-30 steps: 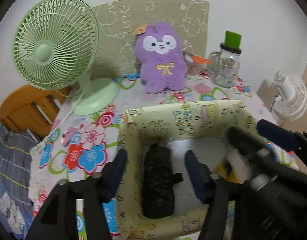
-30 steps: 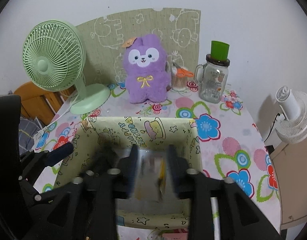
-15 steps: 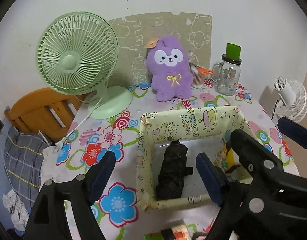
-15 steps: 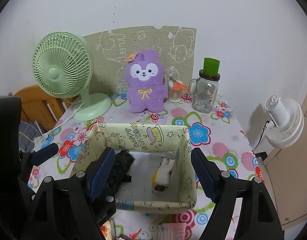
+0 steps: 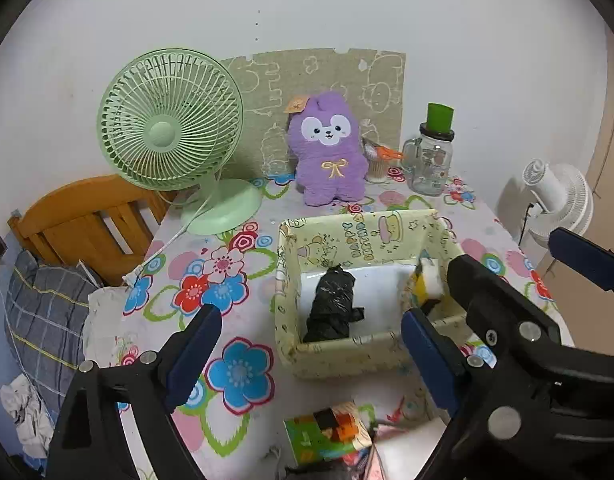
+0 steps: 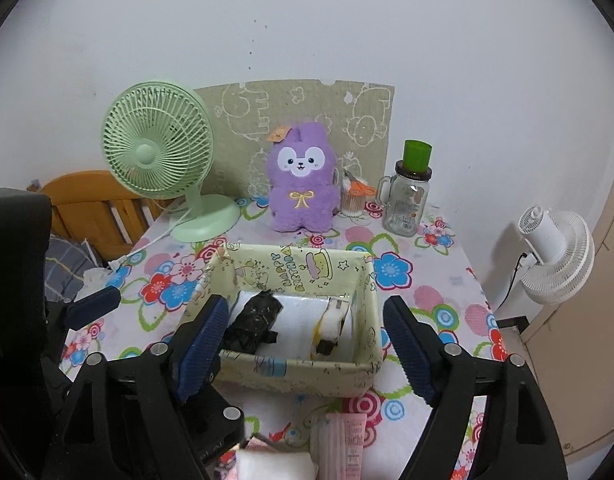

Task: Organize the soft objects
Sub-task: 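Withdraw both tools from the box back toward the remaining items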

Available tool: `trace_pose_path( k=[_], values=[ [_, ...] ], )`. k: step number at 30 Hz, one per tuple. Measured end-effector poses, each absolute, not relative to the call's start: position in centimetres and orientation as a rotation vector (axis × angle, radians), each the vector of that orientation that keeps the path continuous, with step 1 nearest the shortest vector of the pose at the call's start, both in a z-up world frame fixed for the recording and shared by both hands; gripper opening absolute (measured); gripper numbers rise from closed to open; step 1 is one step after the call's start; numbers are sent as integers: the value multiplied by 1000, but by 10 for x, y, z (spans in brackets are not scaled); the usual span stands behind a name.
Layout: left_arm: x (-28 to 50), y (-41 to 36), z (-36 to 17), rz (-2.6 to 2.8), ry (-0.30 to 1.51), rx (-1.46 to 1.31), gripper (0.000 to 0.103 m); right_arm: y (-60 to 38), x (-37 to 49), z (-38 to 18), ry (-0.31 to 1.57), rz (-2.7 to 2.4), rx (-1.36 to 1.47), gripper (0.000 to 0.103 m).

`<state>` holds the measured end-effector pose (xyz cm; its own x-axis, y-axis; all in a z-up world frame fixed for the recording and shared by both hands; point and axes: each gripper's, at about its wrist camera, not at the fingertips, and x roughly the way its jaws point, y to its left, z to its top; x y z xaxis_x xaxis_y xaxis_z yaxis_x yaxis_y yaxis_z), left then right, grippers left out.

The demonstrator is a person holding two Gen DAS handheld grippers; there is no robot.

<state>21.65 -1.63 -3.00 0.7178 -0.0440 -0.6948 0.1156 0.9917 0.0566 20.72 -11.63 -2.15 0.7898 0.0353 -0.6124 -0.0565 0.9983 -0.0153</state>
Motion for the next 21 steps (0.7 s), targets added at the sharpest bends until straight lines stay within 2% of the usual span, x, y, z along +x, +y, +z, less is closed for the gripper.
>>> trace_pose_path(
  k=[10,14,21],
  values=[
    [177,-17,-11,-99,727,104,97,-116,169,-4,627,61,-18,90],
    [161,-18,-4,-105,706,112,99,-118,150,3,595,50,-18,97],
    [135,-19,0,-113,688,110,101,-119,129,9,581,64,-16,99]
  ],
)
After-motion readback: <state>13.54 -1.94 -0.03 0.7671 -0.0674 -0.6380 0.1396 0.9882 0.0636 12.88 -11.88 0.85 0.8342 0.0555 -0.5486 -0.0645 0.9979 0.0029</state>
